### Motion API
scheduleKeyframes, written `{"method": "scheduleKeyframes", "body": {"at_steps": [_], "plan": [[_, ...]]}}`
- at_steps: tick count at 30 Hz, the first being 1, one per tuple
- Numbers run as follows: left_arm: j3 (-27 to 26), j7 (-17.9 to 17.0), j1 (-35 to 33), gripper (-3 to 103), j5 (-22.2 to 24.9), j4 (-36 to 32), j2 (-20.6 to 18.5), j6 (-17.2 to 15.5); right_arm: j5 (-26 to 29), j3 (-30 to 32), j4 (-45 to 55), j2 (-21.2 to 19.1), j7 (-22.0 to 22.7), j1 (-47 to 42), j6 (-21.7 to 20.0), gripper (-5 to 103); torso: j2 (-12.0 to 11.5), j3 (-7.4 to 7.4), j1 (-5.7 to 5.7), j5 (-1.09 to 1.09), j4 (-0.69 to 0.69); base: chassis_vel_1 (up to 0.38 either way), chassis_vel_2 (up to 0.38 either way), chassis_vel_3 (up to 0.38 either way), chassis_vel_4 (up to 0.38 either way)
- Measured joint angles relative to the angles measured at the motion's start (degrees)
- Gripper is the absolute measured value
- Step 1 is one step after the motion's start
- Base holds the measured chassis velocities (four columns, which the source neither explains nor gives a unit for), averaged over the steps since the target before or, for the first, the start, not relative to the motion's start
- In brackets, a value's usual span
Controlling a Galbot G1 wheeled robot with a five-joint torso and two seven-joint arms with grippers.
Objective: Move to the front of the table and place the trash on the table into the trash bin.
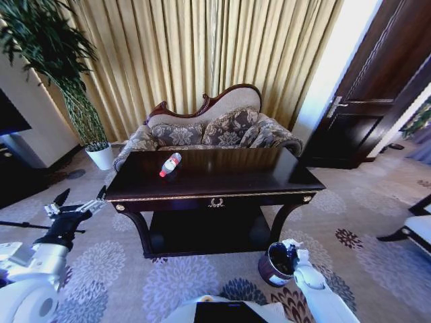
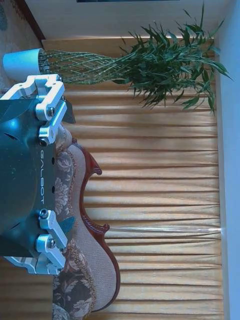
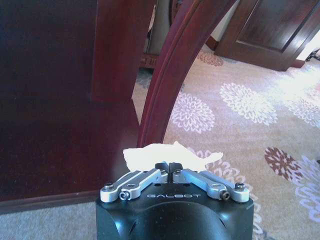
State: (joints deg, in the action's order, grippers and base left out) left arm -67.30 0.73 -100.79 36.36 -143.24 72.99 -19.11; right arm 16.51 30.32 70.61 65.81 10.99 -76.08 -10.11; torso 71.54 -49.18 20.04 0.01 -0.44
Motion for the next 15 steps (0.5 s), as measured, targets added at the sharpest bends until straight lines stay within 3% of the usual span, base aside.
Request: {"method": "scheduleKeyframes", "body": {"at_steps": [4, 6, 11, 13, 15], "plan": [[0.6, 0.1, -0.2, 100, -0.6, 0.0, 0.2, 0.0, -0.3, -0.2, 0.3, 0.2, 0.0, -0.3, -0.1, 19, 0.0, 0.0, -0.01, -0.01, 0.01, 0.0, 0.0, 0.0, 0.0], [0.7, 0.2, -0.2, 100, -0.9, 0.0, 0.2, 0.1, -0.4, -0.3, 0.4, 0.2, 0.0, -0.4, -0.1, 19, 0.0, 0.01, -0.01, -0.01, 0.01, 0.0, 0.0, 0.0, 0.0], [1.2, 0.4, 0.1, 100, -1.3, 0.0, 0.2, 0.1, -0.4, -0.1, 0.8, -0.1, 0.0, -0.7, -0.2, 45, 0.0, 0.01, -0.01, -0.01, 0.01, 0.0, 0.0, 0.0, 0.0], [1.3, 0.4, 0.1, 100, -1.3, 0.0, 0.2, 0.1, 0.0, -0.1, 0.9, -0.1, 0.0, -0.8, -0.2, 45, 0.0, 0.0, -0.01, -0.01, 0.01, 0.0, 0.0, 0.0, 0.0], [1.3, 0.5, 0.1, 100, -1.3, 0.0, 0.2, 0.1, 0.5, 0.1, 1.0, -0.1, 0.0, -0.9, -0.2, 56, 0.0, 0.01, -0.01, -0.01, 0.01, 0.0, 0.0, 0.0, 0.0]]}}
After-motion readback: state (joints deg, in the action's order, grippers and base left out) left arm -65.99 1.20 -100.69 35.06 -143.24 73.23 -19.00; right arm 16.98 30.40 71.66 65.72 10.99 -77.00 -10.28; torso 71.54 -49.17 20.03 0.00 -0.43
